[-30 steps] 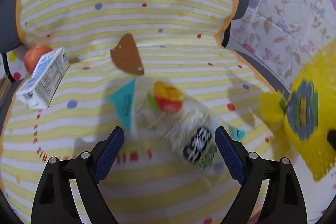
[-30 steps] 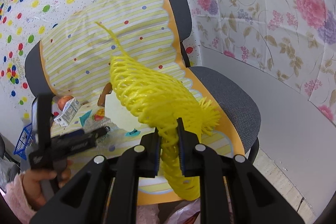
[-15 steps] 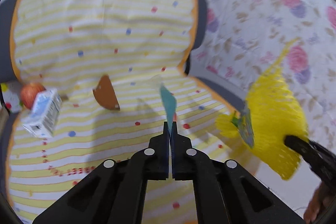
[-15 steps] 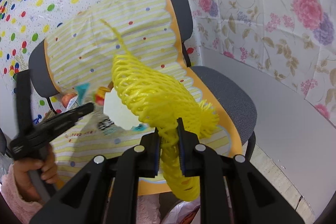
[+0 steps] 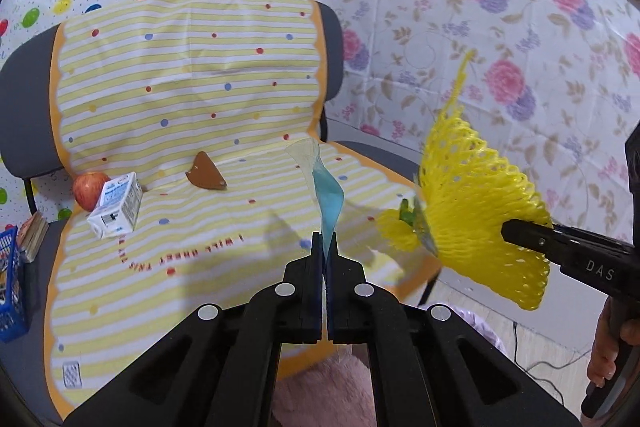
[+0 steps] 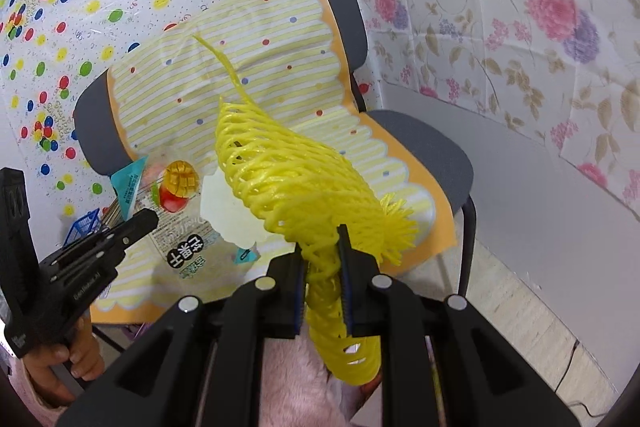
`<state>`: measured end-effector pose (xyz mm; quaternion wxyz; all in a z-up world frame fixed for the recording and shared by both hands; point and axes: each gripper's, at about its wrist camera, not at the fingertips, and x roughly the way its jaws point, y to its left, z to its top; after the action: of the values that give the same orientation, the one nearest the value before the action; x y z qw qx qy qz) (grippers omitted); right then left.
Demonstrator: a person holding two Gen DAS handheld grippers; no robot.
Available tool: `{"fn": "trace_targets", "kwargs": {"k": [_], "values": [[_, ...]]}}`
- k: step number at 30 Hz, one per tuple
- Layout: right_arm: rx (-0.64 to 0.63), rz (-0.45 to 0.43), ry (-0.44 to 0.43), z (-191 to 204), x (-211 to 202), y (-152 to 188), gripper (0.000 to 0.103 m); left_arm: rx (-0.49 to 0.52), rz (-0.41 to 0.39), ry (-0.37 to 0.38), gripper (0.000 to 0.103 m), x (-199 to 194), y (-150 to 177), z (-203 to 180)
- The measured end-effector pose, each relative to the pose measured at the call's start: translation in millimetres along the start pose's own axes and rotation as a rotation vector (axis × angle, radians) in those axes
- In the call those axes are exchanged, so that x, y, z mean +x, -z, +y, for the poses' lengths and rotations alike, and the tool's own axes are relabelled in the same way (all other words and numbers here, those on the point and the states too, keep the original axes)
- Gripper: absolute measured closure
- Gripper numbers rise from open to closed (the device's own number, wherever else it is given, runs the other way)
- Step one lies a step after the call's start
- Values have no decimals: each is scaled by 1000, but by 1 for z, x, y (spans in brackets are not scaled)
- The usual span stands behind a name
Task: Collect trash
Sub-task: 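Carry the net and clear bag over the trash bin and open both tools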
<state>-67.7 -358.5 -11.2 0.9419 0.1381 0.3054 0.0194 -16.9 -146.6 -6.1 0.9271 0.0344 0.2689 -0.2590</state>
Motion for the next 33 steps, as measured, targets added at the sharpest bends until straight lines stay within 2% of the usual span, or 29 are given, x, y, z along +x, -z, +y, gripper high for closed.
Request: {"fn": "trace_targets", "kwargs": {"k": [9,18,25,33], "values": [[33,35,92,-10,-33,38,89,59,26,110,102,-13,32,-40],[150,68,189,-53,-59,76,89,148,69,242,101,-6,53,-95],[230,96,199,-82,-60,94,88,178,136,274,101,20,61,-119],[320,143,184,-108,-34,104,88,184,200,275,99,51,63,-127]]}}
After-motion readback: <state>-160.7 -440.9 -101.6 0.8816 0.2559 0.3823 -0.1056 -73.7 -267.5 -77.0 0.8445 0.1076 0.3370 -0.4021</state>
